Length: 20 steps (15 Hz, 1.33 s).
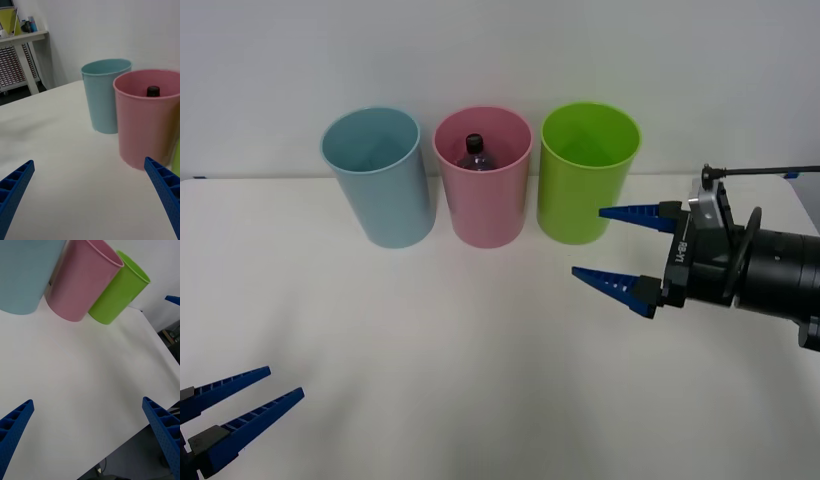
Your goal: Put cans in the blue bin and PET bottles in the pink bin and trash in the green bin.
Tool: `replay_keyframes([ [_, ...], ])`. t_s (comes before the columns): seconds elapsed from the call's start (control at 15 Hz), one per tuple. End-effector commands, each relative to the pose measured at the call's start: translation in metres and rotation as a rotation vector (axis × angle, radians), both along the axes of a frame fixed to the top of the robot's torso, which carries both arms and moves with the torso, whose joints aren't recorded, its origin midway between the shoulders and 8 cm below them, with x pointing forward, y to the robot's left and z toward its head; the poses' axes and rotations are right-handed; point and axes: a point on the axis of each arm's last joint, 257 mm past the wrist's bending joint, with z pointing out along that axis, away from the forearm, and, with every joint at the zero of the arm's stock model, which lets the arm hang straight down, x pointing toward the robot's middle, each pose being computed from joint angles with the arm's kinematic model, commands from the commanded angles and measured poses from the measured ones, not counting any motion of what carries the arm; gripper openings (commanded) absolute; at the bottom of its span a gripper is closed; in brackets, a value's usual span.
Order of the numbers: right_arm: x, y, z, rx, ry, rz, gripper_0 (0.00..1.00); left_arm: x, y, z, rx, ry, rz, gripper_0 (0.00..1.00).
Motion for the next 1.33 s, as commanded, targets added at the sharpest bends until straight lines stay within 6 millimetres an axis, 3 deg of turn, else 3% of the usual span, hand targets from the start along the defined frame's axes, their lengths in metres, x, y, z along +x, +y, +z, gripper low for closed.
replay_keyframes([
  [0.07, -0.012, -0.011, -0.030, -0.039, 0.053, -0.014, 1.00, 0.000, 0.000, 0.000, 0.000, 0.000, 0.000, 1.00],
  [0.4, -0.048, -0.021, -0.081, -0.079, 0.094, -0.004, 1.00, 0.000, 0.000, 0.000, 0.000, 0.000, 0.000, 1.00],
  [0.87, -0.095, -0.052, -0.093, -0.139, 0.126, 0.100, 1.00, 0.000, 0.000, 0.000, 0.000, 0.000, 0.000, 1.00],
  [1.33, -0.100, -0.060, -0.102, -0.169, 0.137, 0.098, 1.00, 0.000, 0.000, 0.000, 0.000, 0.000, 0.000, 1.00],
])
